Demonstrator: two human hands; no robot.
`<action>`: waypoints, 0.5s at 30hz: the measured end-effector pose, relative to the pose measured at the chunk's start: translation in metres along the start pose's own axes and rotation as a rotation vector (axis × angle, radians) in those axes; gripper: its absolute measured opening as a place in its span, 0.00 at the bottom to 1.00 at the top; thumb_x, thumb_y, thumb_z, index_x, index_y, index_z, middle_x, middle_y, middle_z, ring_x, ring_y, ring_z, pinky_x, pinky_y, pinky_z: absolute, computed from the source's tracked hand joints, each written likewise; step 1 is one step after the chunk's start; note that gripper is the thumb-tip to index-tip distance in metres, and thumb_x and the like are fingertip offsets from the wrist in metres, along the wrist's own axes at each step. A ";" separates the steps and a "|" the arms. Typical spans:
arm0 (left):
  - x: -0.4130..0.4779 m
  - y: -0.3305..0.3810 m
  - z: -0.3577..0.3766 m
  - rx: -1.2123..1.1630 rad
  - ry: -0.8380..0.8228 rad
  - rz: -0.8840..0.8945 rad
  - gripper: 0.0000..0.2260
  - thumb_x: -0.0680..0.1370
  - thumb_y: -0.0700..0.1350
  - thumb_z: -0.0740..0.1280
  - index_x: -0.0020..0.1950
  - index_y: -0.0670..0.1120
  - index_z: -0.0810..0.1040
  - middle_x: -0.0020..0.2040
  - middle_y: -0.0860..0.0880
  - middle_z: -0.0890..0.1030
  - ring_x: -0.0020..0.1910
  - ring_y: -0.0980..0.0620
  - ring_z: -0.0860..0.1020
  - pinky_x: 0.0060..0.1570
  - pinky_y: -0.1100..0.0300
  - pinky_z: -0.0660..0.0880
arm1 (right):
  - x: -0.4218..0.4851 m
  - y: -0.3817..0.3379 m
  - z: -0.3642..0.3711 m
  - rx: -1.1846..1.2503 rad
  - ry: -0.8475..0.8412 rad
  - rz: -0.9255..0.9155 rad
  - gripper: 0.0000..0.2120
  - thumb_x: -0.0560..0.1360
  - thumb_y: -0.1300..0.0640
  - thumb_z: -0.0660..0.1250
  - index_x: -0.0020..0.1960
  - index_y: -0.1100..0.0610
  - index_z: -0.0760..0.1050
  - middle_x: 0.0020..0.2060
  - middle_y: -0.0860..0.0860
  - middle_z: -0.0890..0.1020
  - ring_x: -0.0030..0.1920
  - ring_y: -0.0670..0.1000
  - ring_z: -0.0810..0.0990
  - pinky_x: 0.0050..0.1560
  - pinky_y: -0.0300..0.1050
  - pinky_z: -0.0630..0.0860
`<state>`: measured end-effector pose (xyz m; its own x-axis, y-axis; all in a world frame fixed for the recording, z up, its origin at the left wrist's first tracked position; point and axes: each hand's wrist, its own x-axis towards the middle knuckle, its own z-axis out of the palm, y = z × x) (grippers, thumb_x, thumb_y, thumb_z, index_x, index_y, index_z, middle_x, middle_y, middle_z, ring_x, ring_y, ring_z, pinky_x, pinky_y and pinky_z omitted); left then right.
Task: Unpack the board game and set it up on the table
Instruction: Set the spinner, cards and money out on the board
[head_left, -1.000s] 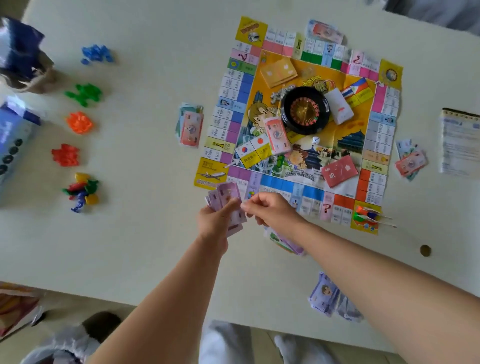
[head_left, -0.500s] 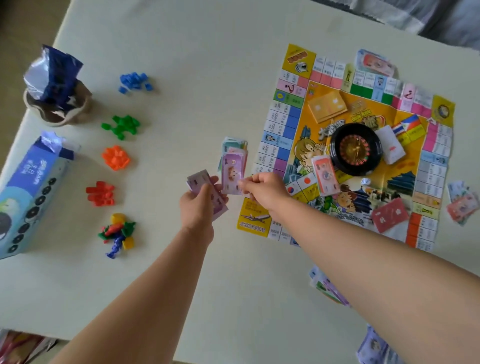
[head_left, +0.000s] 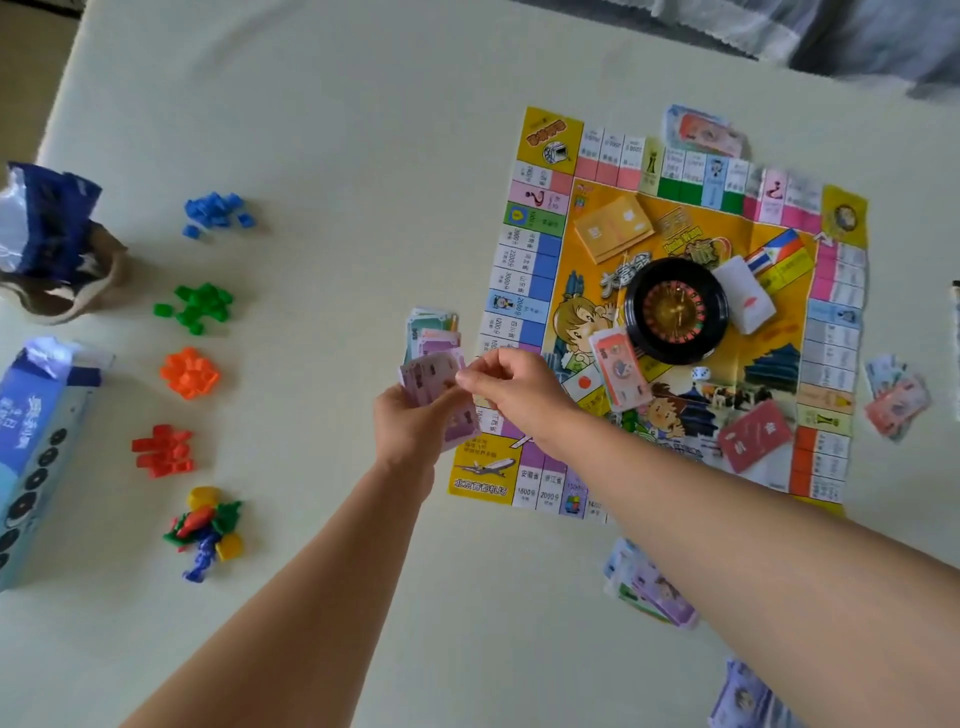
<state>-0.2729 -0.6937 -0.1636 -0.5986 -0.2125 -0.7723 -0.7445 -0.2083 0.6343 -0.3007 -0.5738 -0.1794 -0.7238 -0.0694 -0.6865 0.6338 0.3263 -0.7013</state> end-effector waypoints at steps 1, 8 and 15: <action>0.000 0.002 0.008 0.026 -0.014 -0.008 0.07 0.72 0.34 0.72 0.43 0.46 0.80 0.37 0.45 0.82 0.31 0.52 0.81 0.29 0.61 0.78 | 0.001 -0.001 -0.008 0.004 0.028 -0.008 0.04 0.74 0.54 0.71 0.42 0.53 0.77 0.35 0.46 0.78 0.36 0.44 0.74 0.41 0.40 0.72; -0.001 0.020 0.079 0.169 -0.022 0.019 0.08 0.75 0.37 0.69 0.39 0.50 0.79 0.32 0.53 0.81 0.28 0.59 0.79 0.32 0.64 0.74 | 0.016 0.000 -0.087 0.112 0.173 -0.002 0.04 0.74 0.55 0.70 0.46 0.55 0.76 0.34 0.47 0.77 0.33 0.45 0.72 0.37 0.40 0.70; 0.005 0.045 0.164 0.474 -0.153 -0.017 0.03 0.71 0.39 0.73 0.43 0.42 0.81 0.34 0.47 0.81 0.28 0.54 0.76 0.22 0.68 0.71 | 0.030 0.002 -0.189 -0.021 0.191 -0.072 0.02 0.74 0.56 0.69 0.44 0.51 0.76 0.38 0.46 0.79 0.40 0.47 0.77 0.44 0.45 0.75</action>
<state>-0.3586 -0.5473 -0.1445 -0.5954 -0.0632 -0.8009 -0.7858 0.2536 0.5641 -0.3730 -0.3974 -0.1652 -0.8067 0.0866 -0.5846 0.5746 0.3463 -0.7416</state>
